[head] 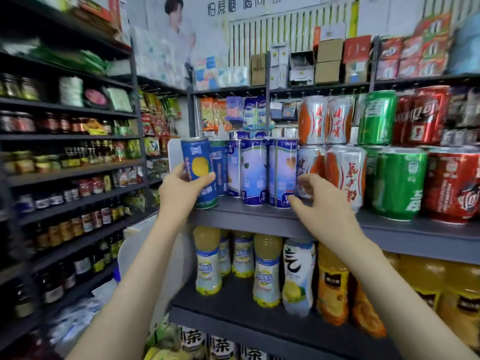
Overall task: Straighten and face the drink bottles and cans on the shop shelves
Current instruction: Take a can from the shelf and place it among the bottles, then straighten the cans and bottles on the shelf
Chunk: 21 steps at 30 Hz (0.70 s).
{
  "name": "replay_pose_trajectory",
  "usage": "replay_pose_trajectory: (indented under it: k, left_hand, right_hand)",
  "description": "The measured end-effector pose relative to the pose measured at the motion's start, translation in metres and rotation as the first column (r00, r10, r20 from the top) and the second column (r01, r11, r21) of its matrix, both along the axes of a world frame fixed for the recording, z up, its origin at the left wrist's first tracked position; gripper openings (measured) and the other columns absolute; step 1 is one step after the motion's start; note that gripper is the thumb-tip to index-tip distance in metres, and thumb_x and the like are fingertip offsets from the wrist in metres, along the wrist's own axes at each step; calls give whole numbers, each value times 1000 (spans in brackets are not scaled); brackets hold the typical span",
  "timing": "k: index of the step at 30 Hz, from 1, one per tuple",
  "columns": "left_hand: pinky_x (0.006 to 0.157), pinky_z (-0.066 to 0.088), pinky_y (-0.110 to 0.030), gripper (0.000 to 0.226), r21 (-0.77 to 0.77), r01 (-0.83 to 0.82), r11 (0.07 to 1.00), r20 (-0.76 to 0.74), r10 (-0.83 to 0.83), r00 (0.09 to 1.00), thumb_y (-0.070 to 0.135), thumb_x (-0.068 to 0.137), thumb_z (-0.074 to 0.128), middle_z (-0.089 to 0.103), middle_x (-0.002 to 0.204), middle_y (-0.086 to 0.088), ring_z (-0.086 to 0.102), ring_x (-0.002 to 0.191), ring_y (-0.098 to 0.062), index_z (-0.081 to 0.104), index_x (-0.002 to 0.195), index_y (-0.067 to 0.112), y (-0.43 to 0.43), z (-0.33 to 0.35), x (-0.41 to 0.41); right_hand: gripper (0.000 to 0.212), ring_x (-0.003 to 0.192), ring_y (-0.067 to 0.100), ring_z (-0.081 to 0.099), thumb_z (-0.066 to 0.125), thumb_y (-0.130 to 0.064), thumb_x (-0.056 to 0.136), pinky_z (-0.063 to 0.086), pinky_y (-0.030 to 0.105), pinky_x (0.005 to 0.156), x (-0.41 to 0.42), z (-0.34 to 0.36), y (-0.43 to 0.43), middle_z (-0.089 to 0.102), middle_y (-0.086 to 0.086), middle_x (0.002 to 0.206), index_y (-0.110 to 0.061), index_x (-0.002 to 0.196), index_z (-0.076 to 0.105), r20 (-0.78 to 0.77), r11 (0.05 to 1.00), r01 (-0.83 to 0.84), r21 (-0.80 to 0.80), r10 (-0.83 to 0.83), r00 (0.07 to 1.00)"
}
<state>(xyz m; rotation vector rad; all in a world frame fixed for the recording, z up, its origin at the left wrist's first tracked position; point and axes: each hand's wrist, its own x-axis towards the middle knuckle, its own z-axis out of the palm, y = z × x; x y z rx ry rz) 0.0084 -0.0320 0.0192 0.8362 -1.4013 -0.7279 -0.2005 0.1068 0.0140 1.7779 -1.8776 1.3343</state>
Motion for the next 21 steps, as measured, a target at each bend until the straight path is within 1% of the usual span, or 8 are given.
replay_pose_trajectory:
  k: [3, 6, 8, 10, 14, 16, 18, 21]
  left_hand:
    - [84, 55, -43, 24, 13, -69, 998, 98, 68, 993, 24, 71, 81, 71, 87, 3, 67, 85, -17, 63, 85, 28, -24, 7, -4]
    - [85, 53, -37, 40, 15, -75, 997, 189, 71, 979, 26, 74, 79, 68, 103, -1, 65, 93, -19, 59, 108, 18, -33, 11, -13]
    - [81, 47, -30, 53, 4, -118, 993, 266, 113, 957, 31, 76, 77, 62, 106, 1, 60, 97, -19, 53, 120, 13, -35, 14, -17]
    - [80, 46, -30, 58, -11, -140, 990, 295, 137, 946, 32, 76, 78, 61, 109, -2, 59, 98, -20, 50, 122, 11, -37, 13, -19]
    - [90, 49, -43, 65, -33, -187, 982, 372, 186, 910, 30, 74, 79, 57, 122, -11, 57, 109, -28, 44, 124, 11, -35, 3, -22]
    - [93, 45, -44, 69, -96, -264, 960, 375, 281, 883, 28, 76, 76, 51, 125, -15, 51, 115, -31, 39, 131, 8, -23, -4, -24]
    - [97, 39, -41, 68, -234, -344, 909, 333, 408, 850, 25, 82, 70, 44, 128, -17, 42, 120, -33, 35, 136, 5, -1, -12, -33]
    - [99, 36, -40, 59, -416, -321, 851, 248, 445, 860, 20, 86, 65, 41, 132, -18, 39, 121, -32, 38, 136, 4, 37, -21, -54]
  right_hand:
    - [54, 120, 24, 51, 61, -26, 90, 40, 29, 92, 6, 2, -14, 54, 8, 132, -10, 136, 40, 10, 996, 41, 84, -42, 999]
    - [68, 118, 29, 53, 65, -28, 87, 44, 35, 89, 11, 3, -27, 52, 12, 133, -9, 141, 28, 53, 990, 62, 125, -70, 996]
    - [71, 113, 32, 55, 66, -29, 86, 46, 37, 84, 11, 2, -37, 53, 15, 130, -7, 141, 25, 59, 987, 92, 133, -101, 993]
    - [71, 111, 35, 55, 66, -27, 86, 44, 35, 79, 12, 1, -43, 55, 18, 125, -5, 140, 25, 62, 983, 128, 134, -137, 989]
    - [61, 108, 36, 56, 65, -26, 87, 40, 33, 73, 18, 0, -47, 56, 17, 120, -7, 134, 31, 69, 981, 153, 117, -161, 985]
    - [58, 107, 34, 57, 64, -27, 88, 45, 35, 75, 22, -2, -49, 57, 15, 121, -9, 132, 32, 73, 985, 134, 109, -142, 987]
    - [60, 110, 32, 56, 63, -28, 88, 49, 38, 81, 23, -4, -47, 56, 12, 124, -10, 135, 31, 68, 986, 137, 93, -144, 987]
    - [59, 115, 27, 54, 62, -27, 89, 47, 34, 85, 22, -7, -41, 54, 8, 128, -10, 137, 33, 42, 989, 146, 37, -148, 988]
